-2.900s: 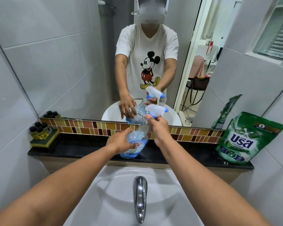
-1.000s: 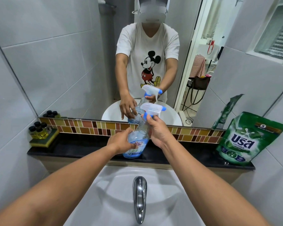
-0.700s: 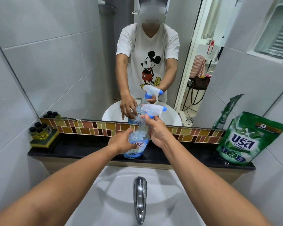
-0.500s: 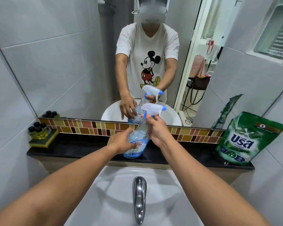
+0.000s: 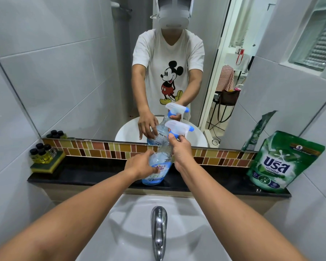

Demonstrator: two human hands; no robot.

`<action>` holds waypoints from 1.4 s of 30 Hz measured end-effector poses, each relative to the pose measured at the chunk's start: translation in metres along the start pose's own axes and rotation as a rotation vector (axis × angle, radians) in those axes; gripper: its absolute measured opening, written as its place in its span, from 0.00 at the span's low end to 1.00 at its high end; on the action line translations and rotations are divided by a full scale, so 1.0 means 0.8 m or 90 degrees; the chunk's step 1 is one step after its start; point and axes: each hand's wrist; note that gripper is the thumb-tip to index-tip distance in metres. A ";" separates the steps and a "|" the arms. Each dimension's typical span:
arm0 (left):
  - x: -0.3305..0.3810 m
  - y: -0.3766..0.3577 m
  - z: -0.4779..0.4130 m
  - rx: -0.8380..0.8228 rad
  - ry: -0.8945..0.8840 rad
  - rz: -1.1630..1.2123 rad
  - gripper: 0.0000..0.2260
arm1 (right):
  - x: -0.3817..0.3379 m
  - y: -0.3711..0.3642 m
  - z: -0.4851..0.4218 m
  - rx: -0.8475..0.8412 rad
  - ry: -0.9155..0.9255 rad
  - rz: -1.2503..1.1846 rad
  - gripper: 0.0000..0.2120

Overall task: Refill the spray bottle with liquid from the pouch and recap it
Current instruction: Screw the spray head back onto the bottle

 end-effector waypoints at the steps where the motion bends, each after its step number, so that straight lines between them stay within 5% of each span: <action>1: 0.002 -0.001 0.001 0.003 0.001 -0.001 0.30 | 0.004 -0.003 -0.001 0.028 0.007 0.017 0.07; 6: 0.005 0.000 0.001 -0.007 0.005 -0.003 0.30 | 0.004 -0.013 0.002 -0.006 0.019 0.070 0.20; 20: 0.018 -0.013 0.017 0.103 -0.022 -0.023 0.25 | -0.005 -0.003 -0.002 0.150 0.038 0.140 0.14; 26: 0.012 -0.006 0.010 -0.010 0.004 0.073 0.23 | -0.009 0.013 0.003 -0.026 0.004 0.128 0.15; 32: 0.006 -0.007 0.005 -0.109 -0.002 0.158 0.28 | -0.008 0.029 0.005 -0.089 0.019 0.125 0.14; 42: 0.032 -0.030 0.036 0.084 0.016 0.060 0.26 | 0.006 0.013 0.002 0.075 0.066 0.144 0.13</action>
Point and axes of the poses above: each hand's wrist, its own z-axis away from the middle knuckle, its own y-axis out of the back of the hand, x = y × z, and after that the axes turned 15 degrees about y, right-handed
